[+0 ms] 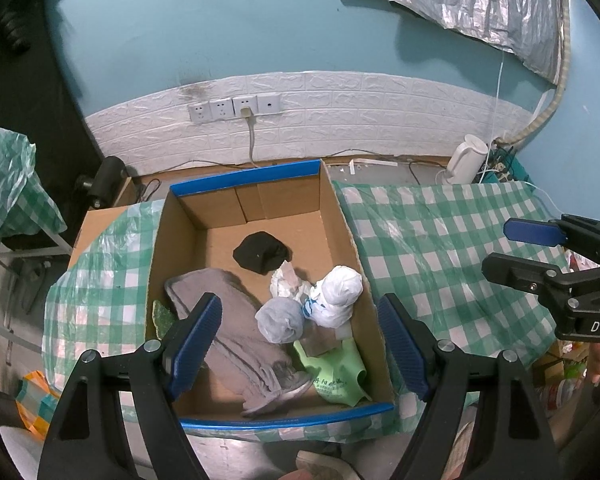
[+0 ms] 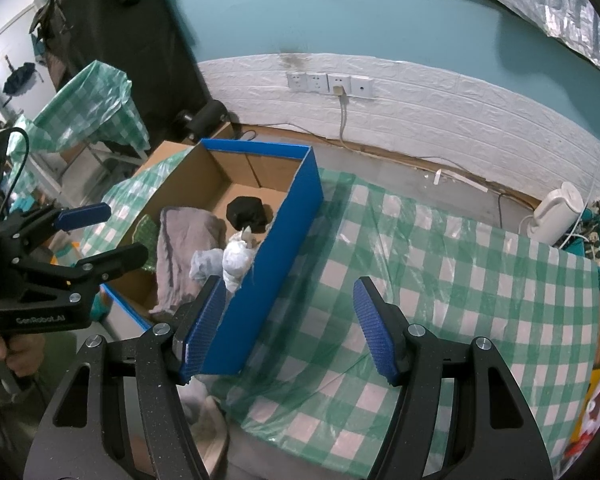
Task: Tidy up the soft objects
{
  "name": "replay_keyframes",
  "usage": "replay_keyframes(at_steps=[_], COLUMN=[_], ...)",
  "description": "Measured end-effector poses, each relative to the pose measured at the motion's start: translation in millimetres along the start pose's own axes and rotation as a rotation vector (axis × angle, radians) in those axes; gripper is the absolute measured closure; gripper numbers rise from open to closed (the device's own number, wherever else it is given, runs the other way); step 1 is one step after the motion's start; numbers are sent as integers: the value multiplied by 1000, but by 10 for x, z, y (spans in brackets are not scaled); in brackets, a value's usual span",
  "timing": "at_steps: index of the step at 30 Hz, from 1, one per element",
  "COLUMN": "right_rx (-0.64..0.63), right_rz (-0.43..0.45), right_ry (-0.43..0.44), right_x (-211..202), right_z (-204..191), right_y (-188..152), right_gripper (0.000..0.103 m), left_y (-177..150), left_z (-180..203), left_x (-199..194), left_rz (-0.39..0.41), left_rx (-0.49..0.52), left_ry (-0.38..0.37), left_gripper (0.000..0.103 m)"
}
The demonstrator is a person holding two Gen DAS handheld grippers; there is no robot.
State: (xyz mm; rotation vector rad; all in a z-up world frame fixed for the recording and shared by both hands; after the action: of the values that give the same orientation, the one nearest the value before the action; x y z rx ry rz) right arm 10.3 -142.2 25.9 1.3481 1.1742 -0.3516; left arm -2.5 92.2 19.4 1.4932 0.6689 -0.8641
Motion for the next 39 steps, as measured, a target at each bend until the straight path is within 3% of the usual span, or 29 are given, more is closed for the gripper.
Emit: replay_keyframes(at_steps=[39], right_rx=[-4], right_rz=[-5], right_ry=[-1], right_x=[13], right_z=[-26], right_y=[-30], right_gripper=[37], left_y=[-11], left_z=[20], left_x=[5], left_rz=[-1], left_rx=[12], left_ry=[0], left_gripper=[21])
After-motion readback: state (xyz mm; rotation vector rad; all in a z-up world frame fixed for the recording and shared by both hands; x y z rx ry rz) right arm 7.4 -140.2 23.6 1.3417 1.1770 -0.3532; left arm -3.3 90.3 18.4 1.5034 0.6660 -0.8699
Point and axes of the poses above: each gripper's, at about its wrist camera, not at the fingertips, and x roughly the way its jaws point, z to its right, y to its top, the point moved 1 cm from there along x, roughly the way its jaws point
